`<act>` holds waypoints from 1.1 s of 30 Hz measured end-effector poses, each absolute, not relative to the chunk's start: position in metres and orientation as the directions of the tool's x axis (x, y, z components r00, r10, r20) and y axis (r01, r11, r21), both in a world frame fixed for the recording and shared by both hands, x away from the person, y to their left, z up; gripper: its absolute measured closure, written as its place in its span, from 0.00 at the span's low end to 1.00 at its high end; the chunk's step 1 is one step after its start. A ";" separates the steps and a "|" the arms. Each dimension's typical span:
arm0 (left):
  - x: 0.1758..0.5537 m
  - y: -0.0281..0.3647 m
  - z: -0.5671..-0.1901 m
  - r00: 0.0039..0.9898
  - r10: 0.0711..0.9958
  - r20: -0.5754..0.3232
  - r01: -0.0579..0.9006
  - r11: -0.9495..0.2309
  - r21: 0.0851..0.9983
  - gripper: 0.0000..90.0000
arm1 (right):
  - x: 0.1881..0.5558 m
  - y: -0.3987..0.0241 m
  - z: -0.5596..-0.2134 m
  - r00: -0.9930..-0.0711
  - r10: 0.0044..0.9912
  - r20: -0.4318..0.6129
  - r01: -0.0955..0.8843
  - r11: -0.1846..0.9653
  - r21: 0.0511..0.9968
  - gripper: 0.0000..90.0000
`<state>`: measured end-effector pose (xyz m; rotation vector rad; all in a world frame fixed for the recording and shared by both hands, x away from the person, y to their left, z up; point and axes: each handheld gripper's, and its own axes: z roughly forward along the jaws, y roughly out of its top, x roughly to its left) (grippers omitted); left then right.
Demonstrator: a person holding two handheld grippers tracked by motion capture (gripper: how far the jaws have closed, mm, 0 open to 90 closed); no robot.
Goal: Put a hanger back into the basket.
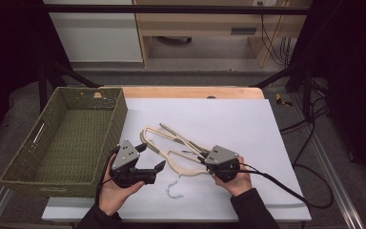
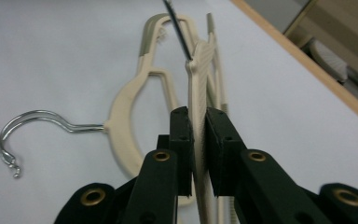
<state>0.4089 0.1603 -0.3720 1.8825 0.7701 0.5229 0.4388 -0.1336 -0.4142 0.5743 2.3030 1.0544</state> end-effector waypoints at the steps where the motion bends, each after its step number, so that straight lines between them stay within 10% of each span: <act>1: 0.409 0.161 -0.372 0.706 0.708 0.020 0.279 -0.304 0.911 0.20 | 0.438 -0.137 -0.412 -0.754 0.586 -0.296 0.155 0.597 0.787 0.93; 13: 0.409 0.161 -0.374 0.726 0.687 0.038 0.262 -0.327 0.908 0.16 | 0.437 -0.175 -0.394 -0.712 0.646 -0.275 0.164 0.534 0.829 0.96; 26: 0.403 0.152 -0.372 0.792 0.607 0.065 0.217 -0.379 0.899 0.15 | 0.416 -0.137 -0.380 -0.906 0.413 -0.098 0.121 0.473 0.873 0.96; 33: 0.402 0.142 -0.379 0.836 0.541 0.090 0.205 -0.461 0.863 0.32 | 0.413 -0.127 -0.384 -0.934 0.349 -0.070 0.120 0.493 0.862 0.96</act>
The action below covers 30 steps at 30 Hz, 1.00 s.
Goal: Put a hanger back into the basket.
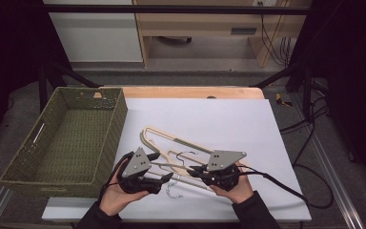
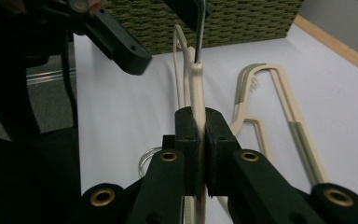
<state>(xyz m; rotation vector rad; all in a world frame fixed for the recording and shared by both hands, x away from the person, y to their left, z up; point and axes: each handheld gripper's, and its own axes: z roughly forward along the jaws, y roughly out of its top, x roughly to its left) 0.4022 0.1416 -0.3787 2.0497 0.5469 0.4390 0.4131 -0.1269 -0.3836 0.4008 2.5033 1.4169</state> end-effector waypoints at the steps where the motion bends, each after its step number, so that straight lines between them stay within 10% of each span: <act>1: 0.402 0.140 -0.380 0.842 0.531 0.093 0.203 -0.473 0.857 0.34 | 0.413 -0.126 -0.384 -0.938 0.340 -0.066 0.119 0.497 0.859 0.96; 16: 0.400 0.131 -0.387 0.871 0.472 0.136 0.201 -0.594 0.779 0.75 | 0.409 -0.116 -0.386 -0.962 0.268 -0.044 0.105 0.517 0.850 0.95; 30: 0.392 0.126 -0.384 0.898 0.439 0.029 0.249 -0.562 0.789 0.95 | 0.410 -0.119 -0.385 -0.906 0.401 -0.135 0.078 0.473 0.877 0.59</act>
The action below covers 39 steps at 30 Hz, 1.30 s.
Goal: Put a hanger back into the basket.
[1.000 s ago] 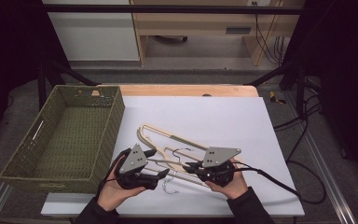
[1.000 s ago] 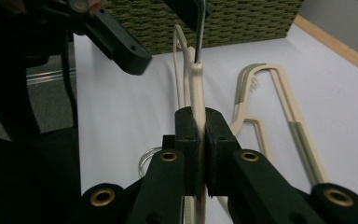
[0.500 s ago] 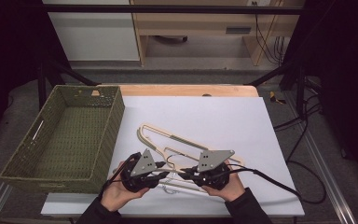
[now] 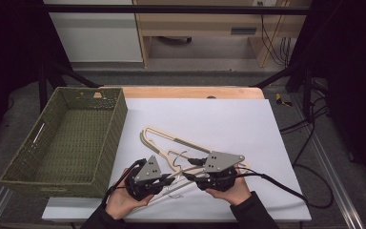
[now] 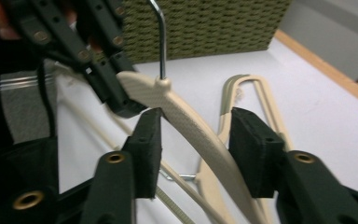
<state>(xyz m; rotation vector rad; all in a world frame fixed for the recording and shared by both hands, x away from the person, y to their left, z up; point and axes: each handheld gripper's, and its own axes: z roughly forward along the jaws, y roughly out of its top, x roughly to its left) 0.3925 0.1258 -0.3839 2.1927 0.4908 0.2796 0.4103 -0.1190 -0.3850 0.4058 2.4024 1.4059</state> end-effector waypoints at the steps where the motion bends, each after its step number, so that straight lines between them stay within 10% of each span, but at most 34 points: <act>1: 0.392 0.126 -0.383 0.897 0.443 0.021 0.254 -0.552 0.794 0.96 | 0.410 -0.120 -0.384 -0.900 0.415 -0.135 0.082 0.465 0.881 0.57; 15: 0.394 0.154 -0.363 0.807 0.591 0.015 0.292 -0.421 0.859 0.96 | 0.416 -0.161 -0.372 -0.802 0.597 -0.035 0.178 0.295 0.939 0.23; 39: 0.400 0.224 -0.286 0.745 0.662 0.079 0.212 -0.347 0.914 0.96 | 0.416 -0.226 -0.380 -0.638 0.768 0.062 0.276 0.152 0.949 0.10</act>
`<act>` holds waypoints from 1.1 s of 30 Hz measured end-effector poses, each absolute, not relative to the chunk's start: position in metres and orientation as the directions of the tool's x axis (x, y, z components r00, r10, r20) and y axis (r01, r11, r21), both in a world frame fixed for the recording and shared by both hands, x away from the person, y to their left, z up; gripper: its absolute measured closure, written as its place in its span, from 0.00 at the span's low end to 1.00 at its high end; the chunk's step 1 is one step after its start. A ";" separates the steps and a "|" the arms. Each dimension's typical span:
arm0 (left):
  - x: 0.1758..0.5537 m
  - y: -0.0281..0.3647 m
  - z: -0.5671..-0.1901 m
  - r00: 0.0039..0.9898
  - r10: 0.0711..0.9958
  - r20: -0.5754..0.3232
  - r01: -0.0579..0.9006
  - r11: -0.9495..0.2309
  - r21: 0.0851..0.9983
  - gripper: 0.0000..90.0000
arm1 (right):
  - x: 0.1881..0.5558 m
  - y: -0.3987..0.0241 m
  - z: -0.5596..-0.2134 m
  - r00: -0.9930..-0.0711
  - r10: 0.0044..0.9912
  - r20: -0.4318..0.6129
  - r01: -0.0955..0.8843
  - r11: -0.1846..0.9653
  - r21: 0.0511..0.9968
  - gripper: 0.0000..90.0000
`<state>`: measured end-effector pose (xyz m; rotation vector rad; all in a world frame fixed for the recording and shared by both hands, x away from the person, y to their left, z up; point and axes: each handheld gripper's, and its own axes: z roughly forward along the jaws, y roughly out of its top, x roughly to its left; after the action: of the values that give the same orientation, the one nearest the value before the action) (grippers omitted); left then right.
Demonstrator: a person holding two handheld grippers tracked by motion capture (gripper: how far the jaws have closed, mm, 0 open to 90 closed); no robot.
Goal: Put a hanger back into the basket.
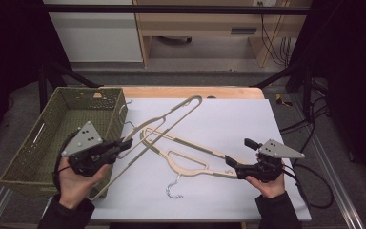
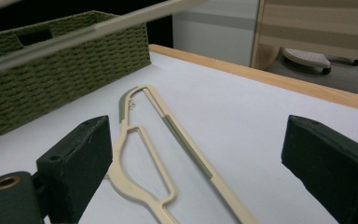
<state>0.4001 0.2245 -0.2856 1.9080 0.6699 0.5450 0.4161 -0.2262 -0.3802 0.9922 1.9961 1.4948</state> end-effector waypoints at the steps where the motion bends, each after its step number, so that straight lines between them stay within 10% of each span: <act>1: 0.402 0.229 -0.282 0.746 0.662 0.073 0.215 -0.343 0.915 0.96 | 0.416 -0.226 -0.380 -0.635 0.770 0.059 0.279 0.157 0.947 0.10; 33: 0.480 0.395 -0.277 0.602 0.792 0.101 0.330 -0.362 0.872 0.96 | 0.416 -0.225 -0.382 -0.639 0.768 0.050 0.283 0.174 0.943 0.09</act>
<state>0.4799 0.3952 -0.2766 1.9445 0.8929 0.6585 0.4164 -0.2254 -0.3824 0.9889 2.0154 1.4686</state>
